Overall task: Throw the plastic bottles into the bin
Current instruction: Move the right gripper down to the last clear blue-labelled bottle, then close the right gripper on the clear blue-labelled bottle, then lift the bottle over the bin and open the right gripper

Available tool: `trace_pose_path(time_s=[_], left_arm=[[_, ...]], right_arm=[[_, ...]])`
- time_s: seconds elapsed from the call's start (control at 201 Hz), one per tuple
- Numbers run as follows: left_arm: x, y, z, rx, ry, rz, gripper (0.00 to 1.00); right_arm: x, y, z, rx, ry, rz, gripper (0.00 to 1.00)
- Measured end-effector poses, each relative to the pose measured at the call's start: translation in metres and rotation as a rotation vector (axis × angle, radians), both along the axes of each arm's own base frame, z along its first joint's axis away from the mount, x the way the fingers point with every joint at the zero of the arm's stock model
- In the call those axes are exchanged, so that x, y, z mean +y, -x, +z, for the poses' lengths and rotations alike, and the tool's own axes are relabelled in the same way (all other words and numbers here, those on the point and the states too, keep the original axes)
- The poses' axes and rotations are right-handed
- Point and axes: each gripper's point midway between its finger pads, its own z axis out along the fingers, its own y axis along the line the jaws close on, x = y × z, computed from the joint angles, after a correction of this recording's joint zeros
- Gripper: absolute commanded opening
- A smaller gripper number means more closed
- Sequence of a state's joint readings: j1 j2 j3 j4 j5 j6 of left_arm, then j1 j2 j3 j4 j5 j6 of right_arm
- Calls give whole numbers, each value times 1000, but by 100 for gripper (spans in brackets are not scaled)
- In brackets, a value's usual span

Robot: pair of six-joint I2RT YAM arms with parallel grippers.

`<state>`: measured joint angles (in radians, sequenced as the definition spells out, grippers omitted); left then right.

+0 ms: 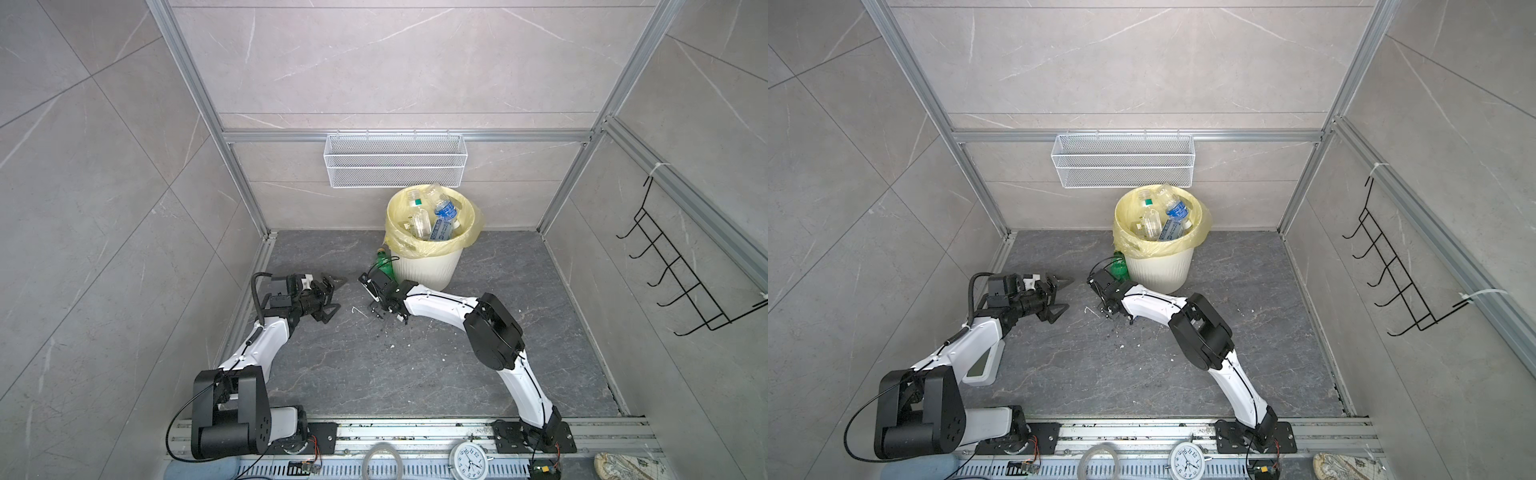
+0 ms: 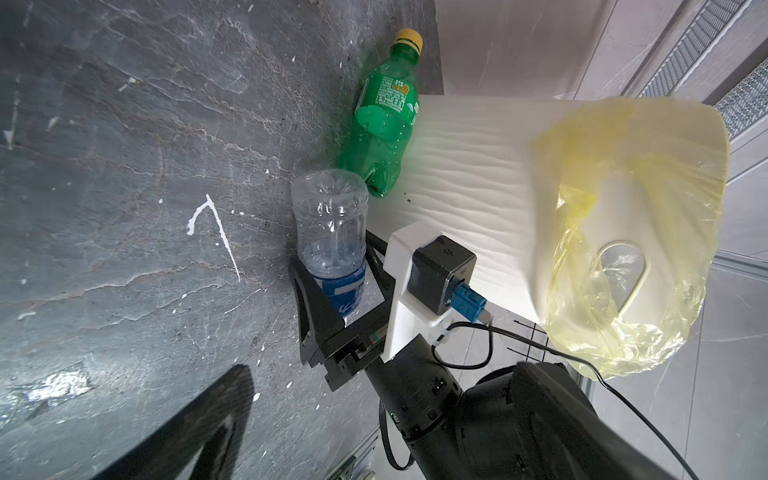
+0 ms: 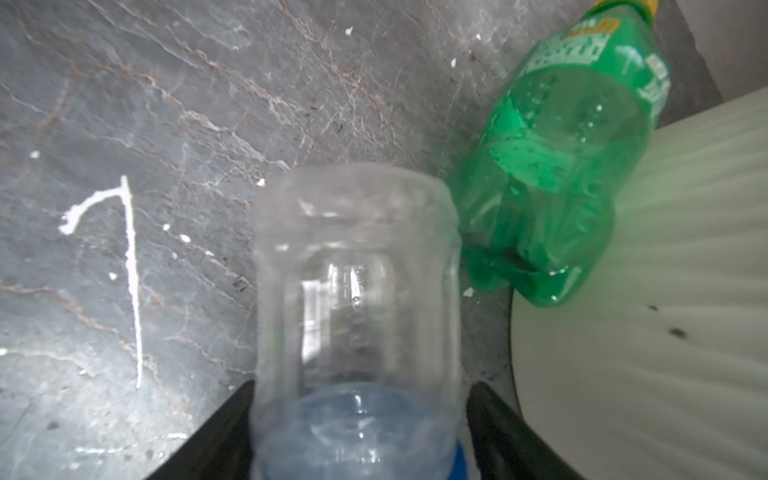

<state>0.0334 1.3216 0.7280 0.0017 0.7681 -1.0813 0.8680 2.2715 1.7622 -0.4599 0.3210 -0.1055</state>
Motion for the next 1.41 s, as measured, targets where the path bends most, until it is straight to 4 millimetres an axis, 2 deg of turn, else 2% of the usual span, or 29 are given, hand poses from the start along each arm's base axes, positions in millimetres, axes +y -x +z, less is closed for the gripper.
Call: trace_pose_path(time_s=[0.134,0.284,0.383,0.488,0.637,0.762,0.891,1.065,1.235,1.409], left_arm=[[0,0,1,-2,1,-2,100],[0,1,6,-19,-1,-2,100],[0,3,14,-50,-6,-7,100],[-1,5,24,-81,-11,-13,100],[-10,5,42,-134,-19,-42,100],[-27,7,66,-208,-30,-96,100],[-50,14,100,-314,-40,-168,100],[-77,23,157,-493,-76,-245,100],[-105,29,207,-638,-88,-322,100],[-131,24,228,-702,-93,-374,100]], right_arm=[[-4,6,-6,24,5,-1,66],[-8,14,1,42,-9,-2,62],[-9,17,16,40,-30,-5,60],[-10,19,42,22,-66,-10,59],[-13,22,93,-27,-136,-17,58],[-18,26,138,-68,-194,-18,58],[-23,30,192,-134,-273,-14,57],[-38,35,280,-275,-385,-22,56],[-69,34,376,-466,-479,-75,56],[-126,14,450,-627,-557,-217,56]])
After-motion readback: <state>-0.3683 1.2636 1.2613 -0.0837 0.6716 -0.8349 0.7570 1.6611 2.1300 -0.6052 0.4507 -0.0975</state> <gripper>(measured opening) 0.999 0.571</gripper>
